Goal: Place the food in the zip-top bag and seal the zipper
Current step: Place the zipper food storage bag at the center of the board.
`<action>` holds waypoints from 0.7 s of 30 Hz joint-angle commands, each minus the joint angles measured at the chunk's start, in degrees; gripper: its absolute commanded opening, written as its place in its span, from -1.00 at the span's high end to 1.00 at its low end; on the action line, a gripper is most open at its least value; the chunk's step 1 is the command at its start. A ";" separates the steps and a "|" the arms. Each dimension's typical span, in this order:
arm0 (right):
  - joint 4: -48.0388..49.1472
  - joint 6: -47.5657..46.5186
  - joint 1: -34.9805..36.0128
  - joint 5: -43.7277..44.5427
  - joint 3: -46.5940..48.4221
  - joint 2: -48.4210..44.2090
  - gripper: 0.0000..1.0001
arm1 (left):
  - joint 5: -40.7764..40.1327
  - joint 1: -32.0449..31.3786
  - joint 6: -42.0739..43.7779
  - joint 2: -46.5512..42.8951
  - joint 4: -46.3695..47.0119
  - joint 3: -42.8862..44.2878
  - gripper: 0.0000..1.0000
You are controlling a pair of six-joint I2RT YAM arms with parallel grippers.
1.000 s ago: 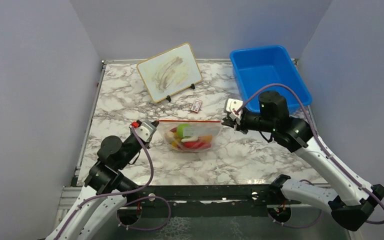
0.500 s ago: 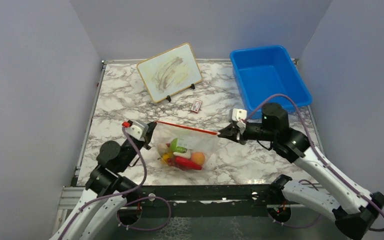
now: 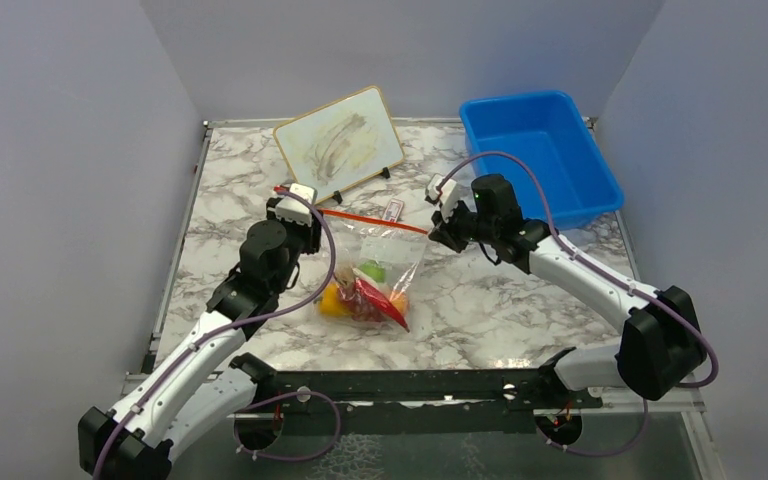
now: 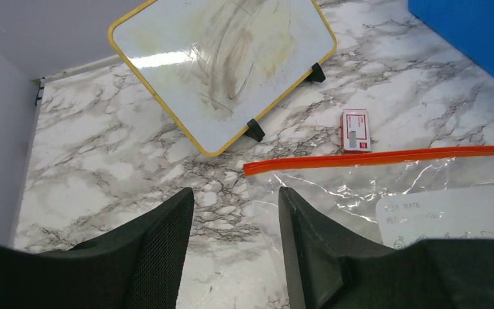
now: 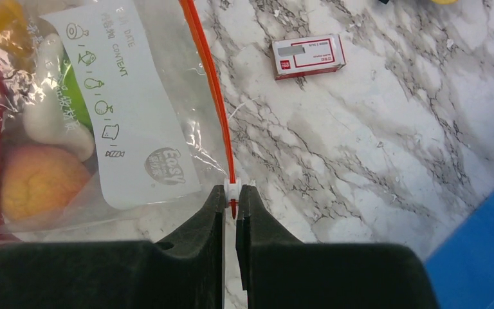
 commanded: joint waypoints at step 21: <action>-5.04 20.66 -0.02 5.82 8.24 -11.13 -1.00 | 7.17 0.14 -11.69 -5.05 -10.32 6.45 -0.99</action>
